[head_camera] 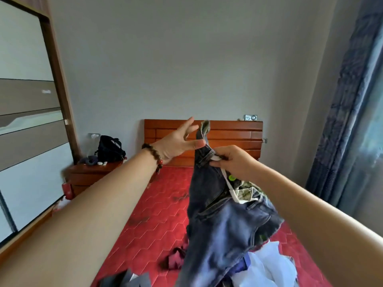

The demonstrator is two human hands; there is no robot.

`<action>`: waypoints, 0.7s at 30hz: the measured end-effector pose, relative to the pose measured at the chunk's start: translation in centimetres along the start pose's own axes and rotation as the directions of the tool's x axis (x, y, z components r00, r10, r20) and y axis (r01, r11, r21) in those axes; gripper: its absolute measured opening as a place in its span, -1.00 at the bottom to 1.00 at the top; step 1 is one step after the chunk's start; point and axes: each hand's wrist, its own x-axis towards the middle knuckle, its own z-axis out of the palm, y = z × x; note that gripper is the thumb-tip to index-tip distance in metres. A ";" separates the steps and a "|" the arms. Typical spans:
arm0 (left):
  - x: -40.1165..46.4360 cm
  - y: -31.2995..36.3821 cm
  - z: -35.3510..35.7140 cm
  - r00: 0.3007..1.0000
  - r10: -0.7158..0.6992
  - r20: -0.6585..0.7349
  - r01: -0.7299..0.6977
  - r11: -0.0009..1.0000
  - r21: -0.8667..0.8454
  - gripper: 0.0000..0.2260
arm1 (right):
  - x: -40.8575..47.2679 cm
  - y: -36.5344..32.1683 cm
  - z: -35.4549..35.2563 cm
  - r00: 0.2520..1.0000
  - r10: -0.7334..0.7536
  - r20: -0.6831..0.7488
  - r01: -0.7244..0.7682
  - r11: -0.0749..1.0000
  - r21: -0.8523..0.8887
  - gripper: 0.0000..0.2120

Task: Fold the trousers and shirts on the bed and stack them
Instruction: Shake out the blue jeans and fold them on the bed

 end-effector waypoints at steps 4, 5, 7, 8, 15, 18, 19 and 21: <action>0.6 0.4 0.7 0.991 -0.049 0.123 0.052 0.998 -0.020 0.05 | 0.2 -0.5 -2.0 0.989 -0.002 0.145 0.013 0.997 -0.078 -0.96; 0.7 0.2 0.8 0.988 -0.065 0.140 0.072 0.996 -0.046 -0.05 | 0.1 -0.4 -2.4 0.987 0.003 0.162 0.011 0.996 -0.086 -0.93; 0.8 -0.3 0.7 0.987 -0.087 0.134 0.096 0.993 -0.065 -0.39 | -0.4 0.3 -3.3 0.988 0.015 0.153 -0.001 0.996 -0.089 -0.93; 0.9 -0.5 0.6 0.990 -0.083 0.110 0.090 0.994 -0.061 -0.60 | -0.9 0.7 -3.8 0.992 0.023 0.128 -0.009 0.994 -0.106 -0.94; 2.8 1.8 2.9 0.982 0.096 -0.162 -0.078 0.991 0.112 -0.79 | -3.2 3.9 -4.6 0.986 0.128 0.103 -0.121 0.990 -0.072 -0.86; 3.3 3.3 3.4 0.953 0.199 -0.230 -0.128 0.948 0.291 -0.76 | -4.6 6.4 -4.6 0.953 0.231 0.196 -0.185 0.957 -0.224 -0.66; 3.4 3.7 3.4 0.942 0.214 -0.259 -0.129 0.942 0.308 -0.75 | -5.2 7.3 -4.5 0.949 0.256 0.184 -0.207 0.946 -0.248 -0.58; 3.6 4.1 2.9 0.921 0.229 -0.314 -0.135 0.946 0.294 -0.74 | -6.1 9.3 -3.8 0.946 0.286 0.151 -0.237 0.932 -0.276 -0.40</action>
